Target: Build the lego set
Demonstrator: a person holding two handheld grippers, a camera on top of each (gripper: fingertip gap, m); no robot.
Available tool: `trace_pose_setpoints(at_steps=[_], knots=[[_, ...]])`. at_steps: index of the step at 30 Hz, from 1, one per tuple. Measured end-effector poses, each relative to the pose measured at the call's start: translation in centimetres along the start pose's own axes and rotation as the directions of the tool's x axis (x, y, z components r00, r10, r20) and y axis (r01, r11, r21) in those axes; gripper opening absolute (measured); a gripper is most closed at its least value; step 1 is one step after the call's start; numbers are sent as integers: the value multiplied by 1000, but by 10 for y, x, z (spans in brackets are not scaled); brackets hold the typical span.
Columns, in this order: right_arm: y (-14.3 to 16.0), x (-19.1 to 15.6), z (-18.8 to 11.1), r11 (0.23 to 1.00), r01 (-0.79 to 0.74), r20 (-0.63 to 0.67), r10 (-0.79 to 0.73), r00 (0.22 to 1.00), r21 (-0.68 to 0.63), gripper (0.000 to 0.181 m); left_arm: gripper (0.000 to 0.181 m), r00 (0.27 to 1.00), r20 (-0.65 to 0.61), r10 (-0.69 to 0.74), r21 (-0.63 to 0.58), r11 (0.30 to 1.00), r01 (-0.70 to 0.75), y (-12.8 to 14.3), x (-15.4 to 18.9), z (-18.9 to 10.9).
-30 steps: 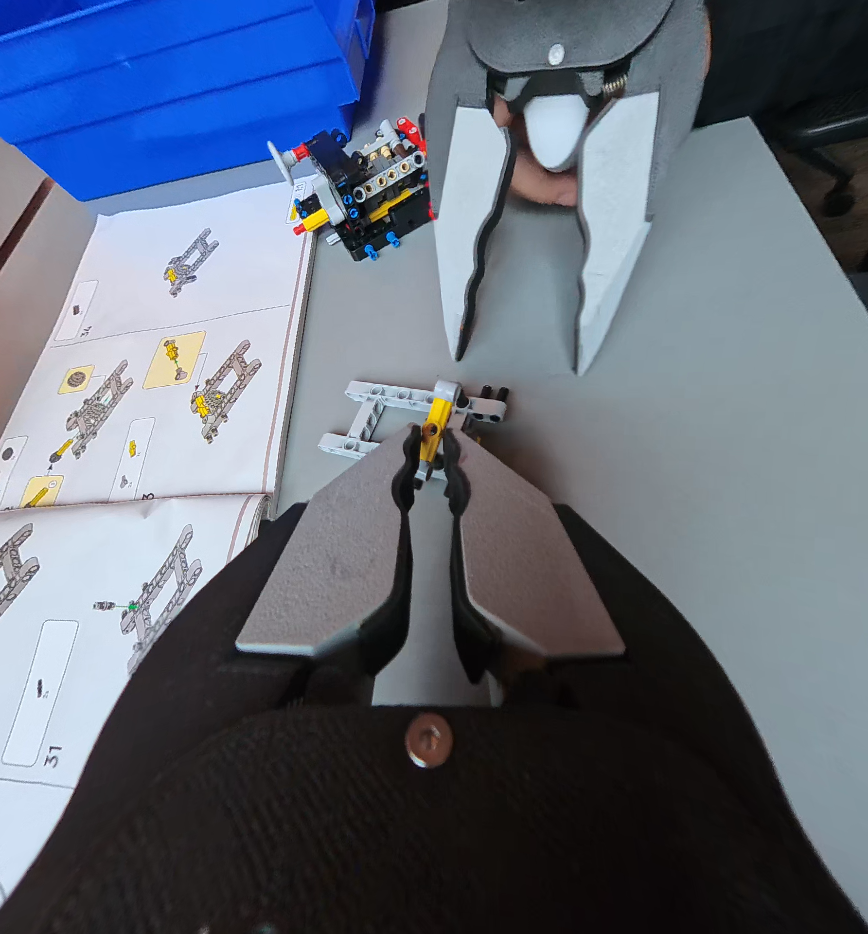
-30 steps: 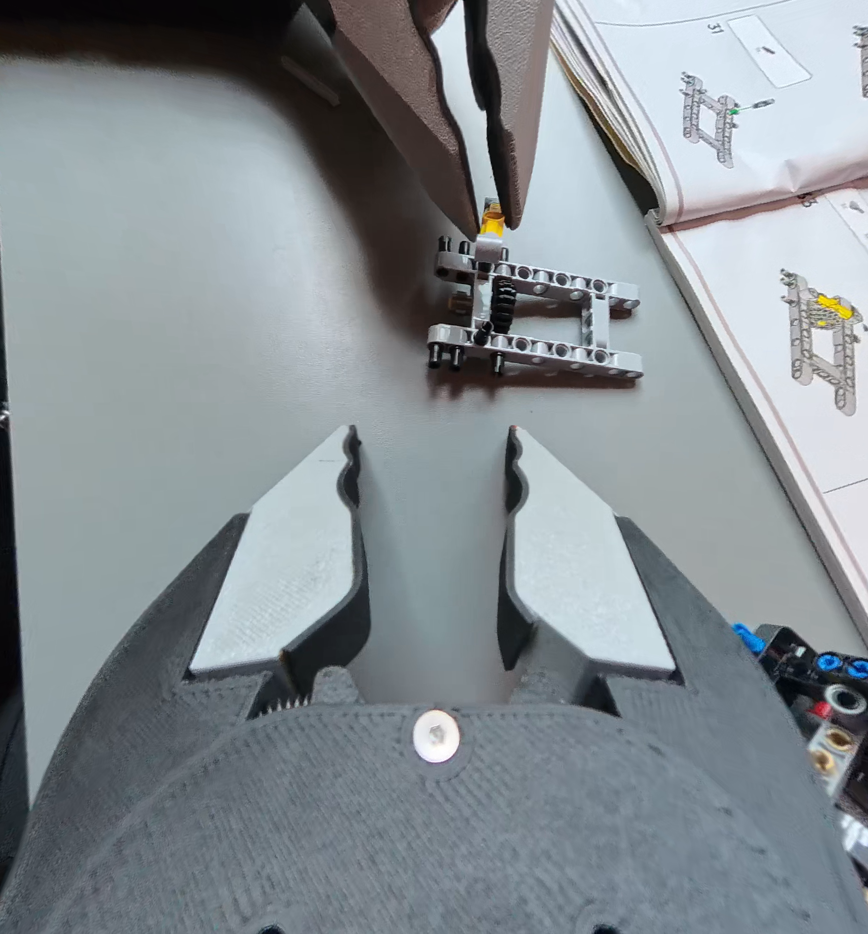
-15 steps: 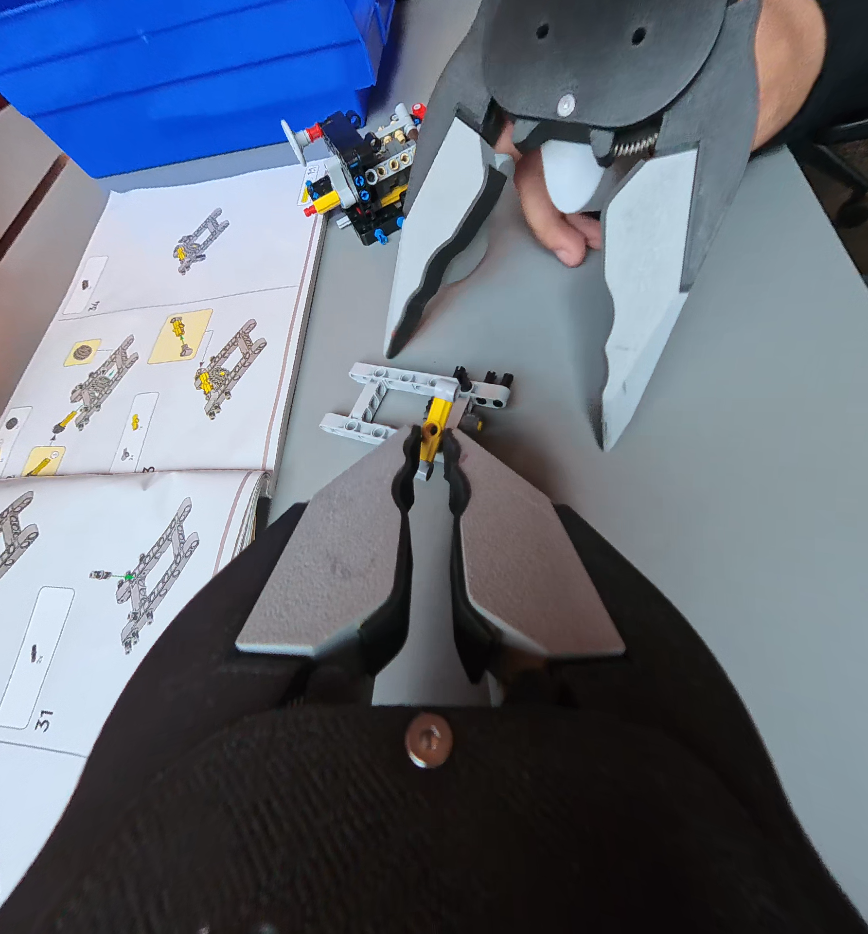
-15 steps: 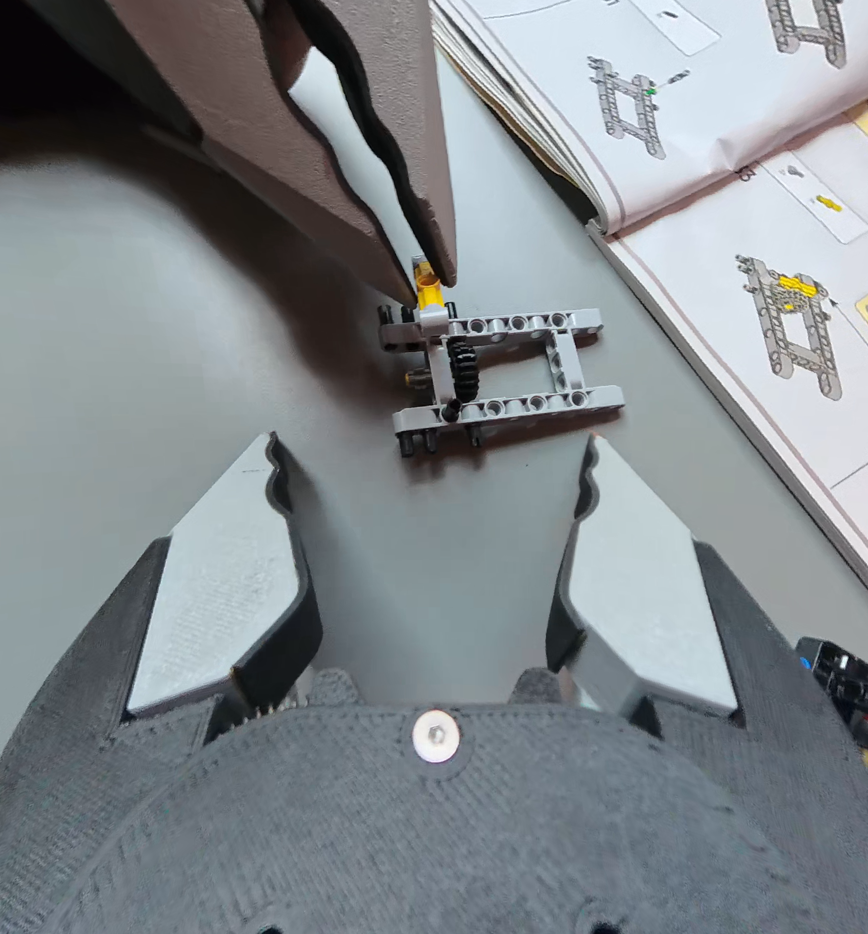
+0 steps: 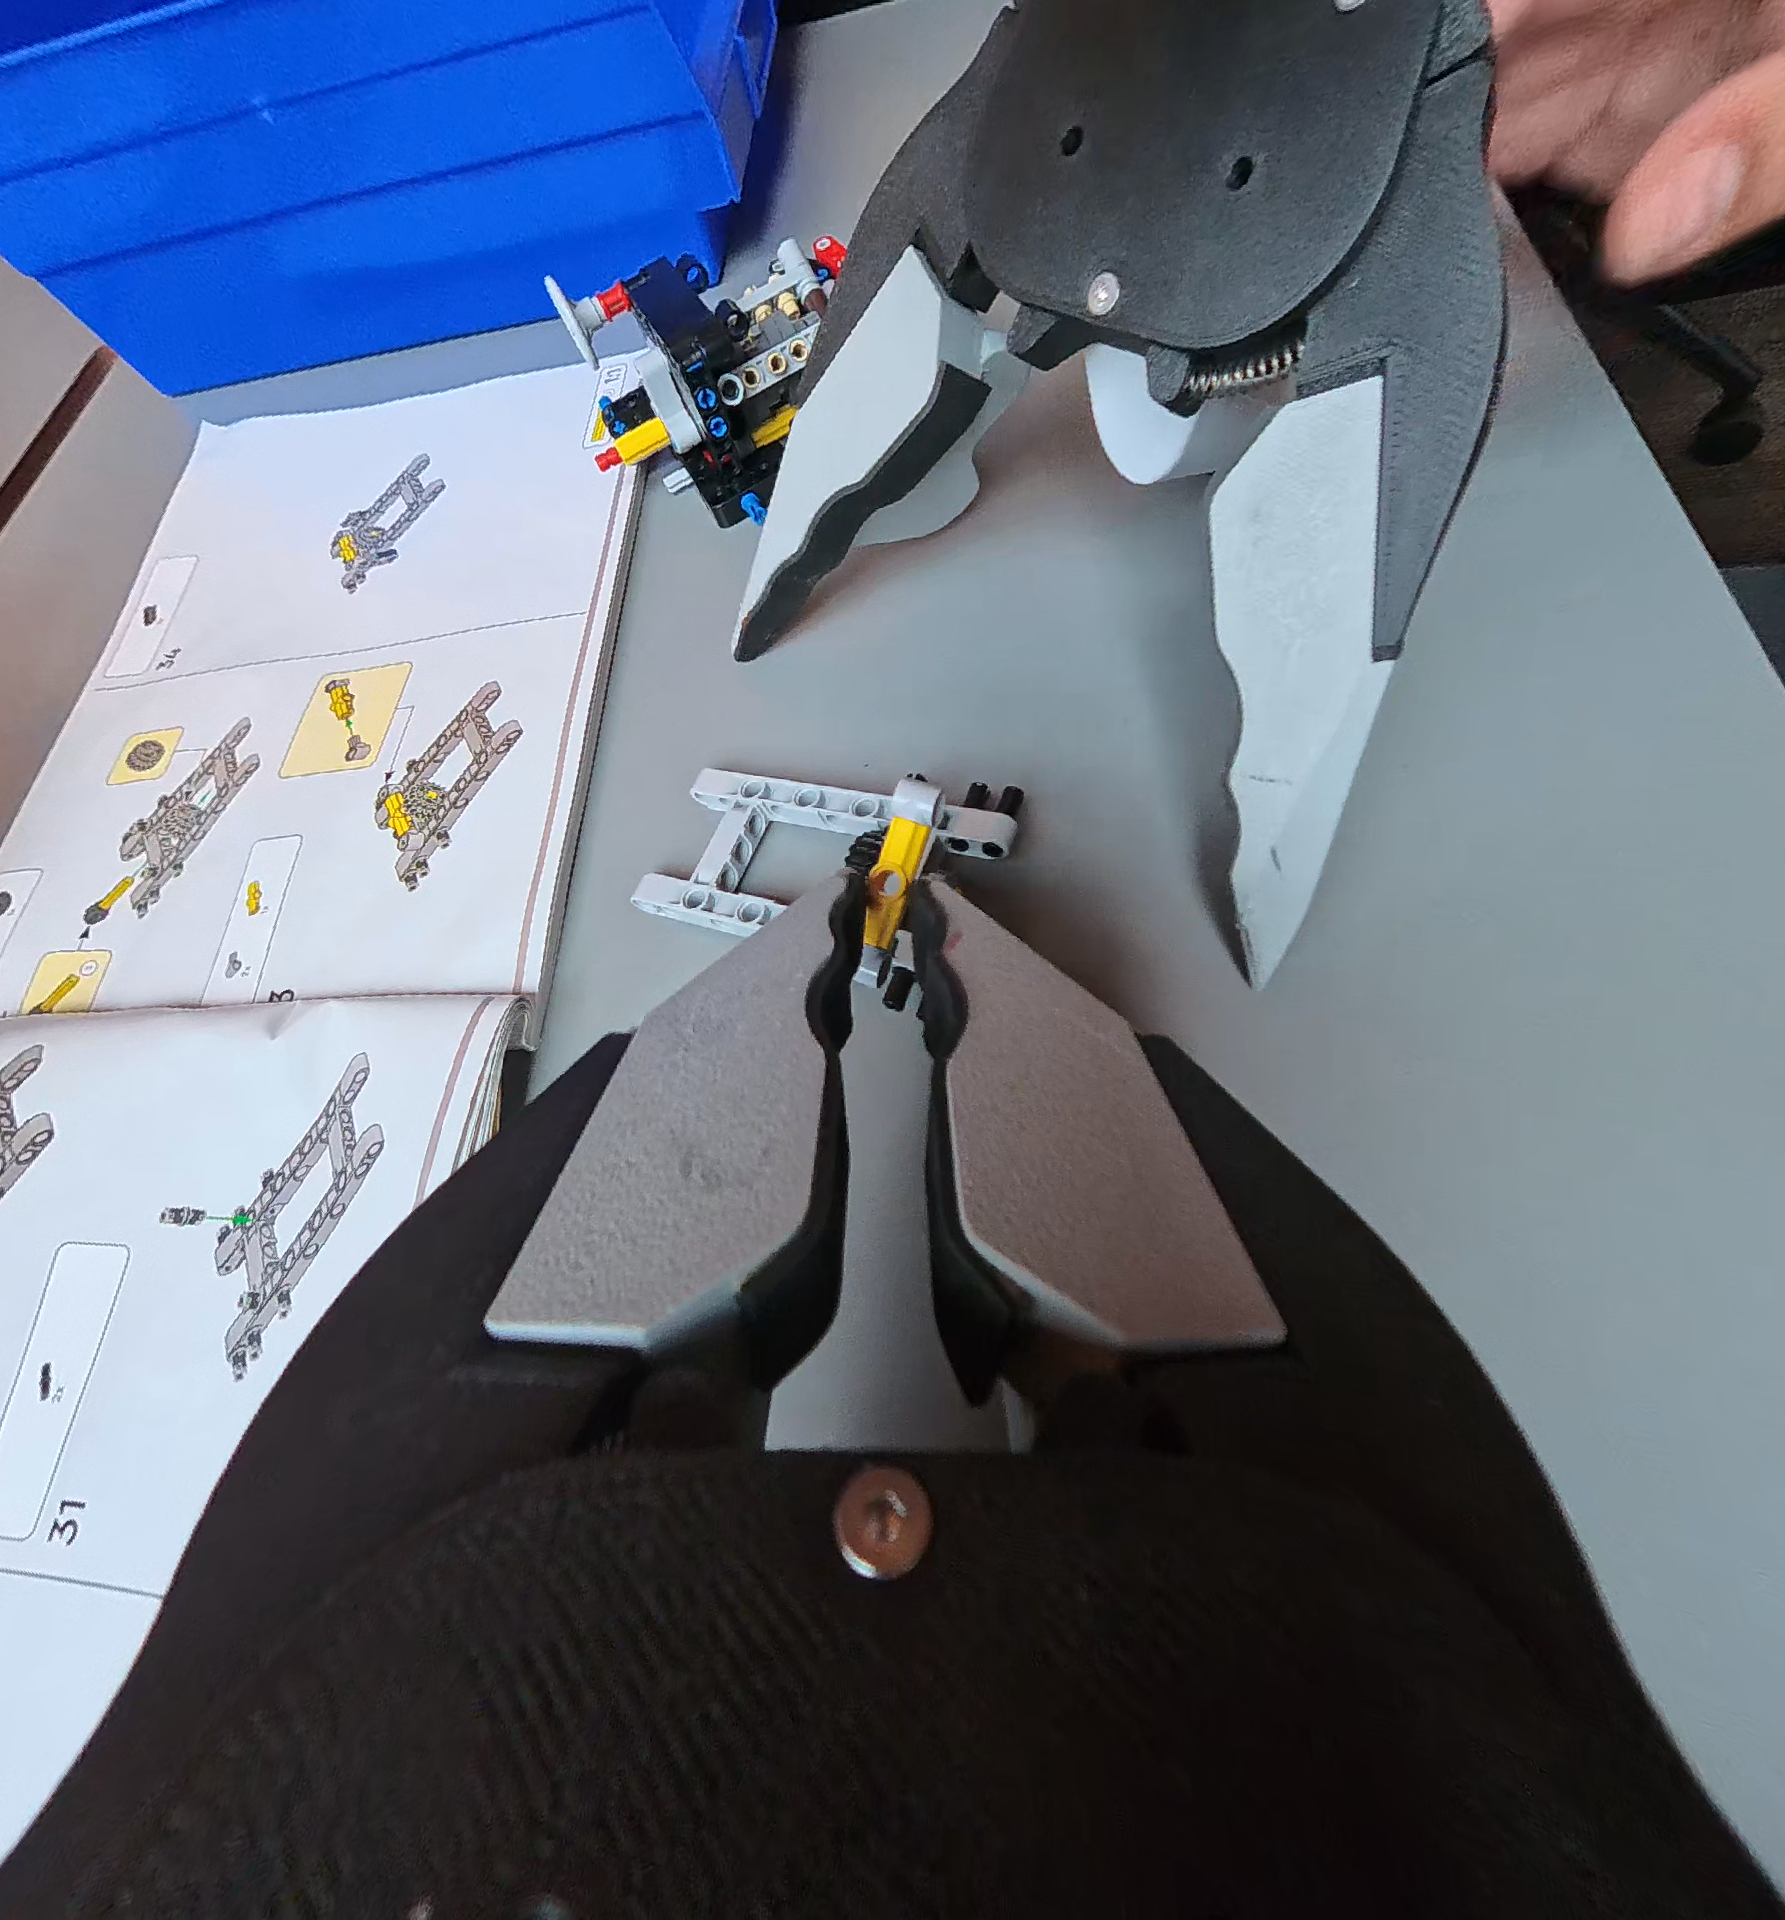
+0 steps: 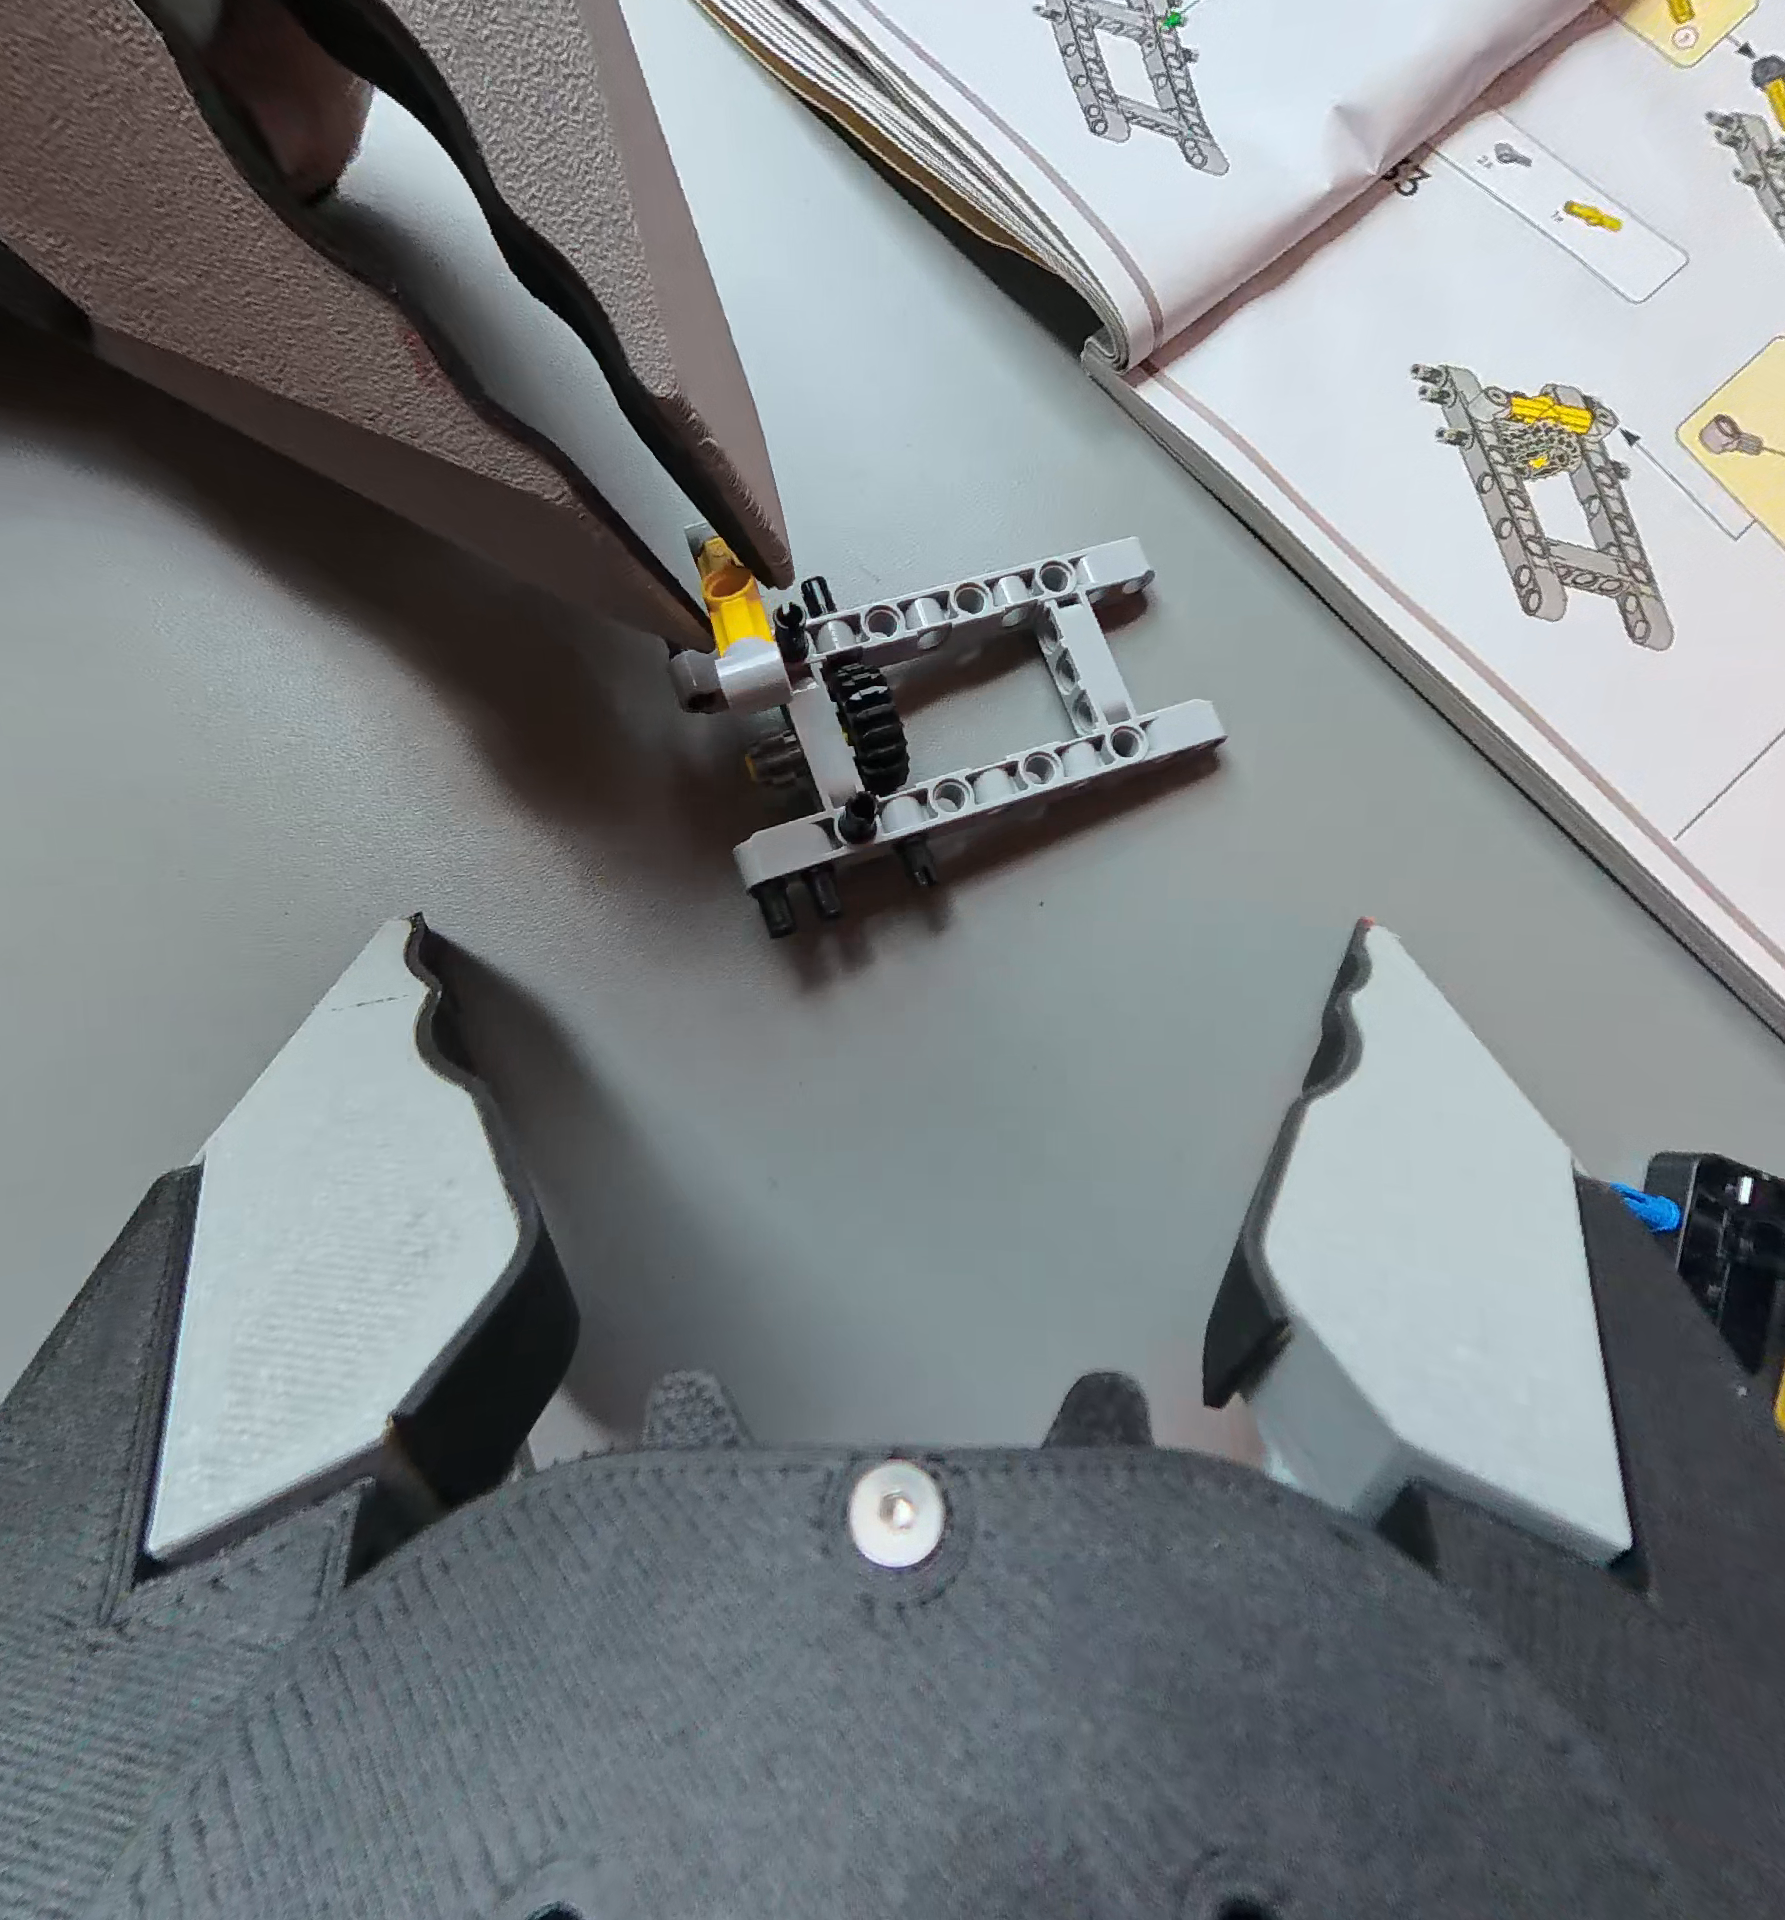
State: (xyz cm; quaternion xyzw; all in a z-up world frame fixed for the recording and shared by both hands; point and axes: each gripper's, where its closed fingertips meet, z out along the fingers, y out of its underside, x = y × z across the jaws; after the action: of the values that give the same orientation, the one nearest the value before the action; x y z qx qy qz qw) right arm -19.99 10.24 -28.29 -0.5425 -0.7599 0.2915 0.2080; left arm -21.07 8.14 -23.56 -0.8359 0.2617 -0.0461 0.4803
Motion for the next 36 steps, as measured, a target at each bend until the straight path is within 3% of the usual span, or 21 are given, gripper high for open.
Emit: trace_pose_setpoints(at_steps=[22, 36], knots=[[0, 0, 0, 1000, 0, 0, 0, 1000, 0, 158, 6, 999, 6, -47, 7, 999, 47, 3, -7, -1], [0, 0, 0, 1000, 0, 0, 0, 1000, 0, 158, 6, 999, 1, 39, -38, 999, -39, 2, 6, 0]])
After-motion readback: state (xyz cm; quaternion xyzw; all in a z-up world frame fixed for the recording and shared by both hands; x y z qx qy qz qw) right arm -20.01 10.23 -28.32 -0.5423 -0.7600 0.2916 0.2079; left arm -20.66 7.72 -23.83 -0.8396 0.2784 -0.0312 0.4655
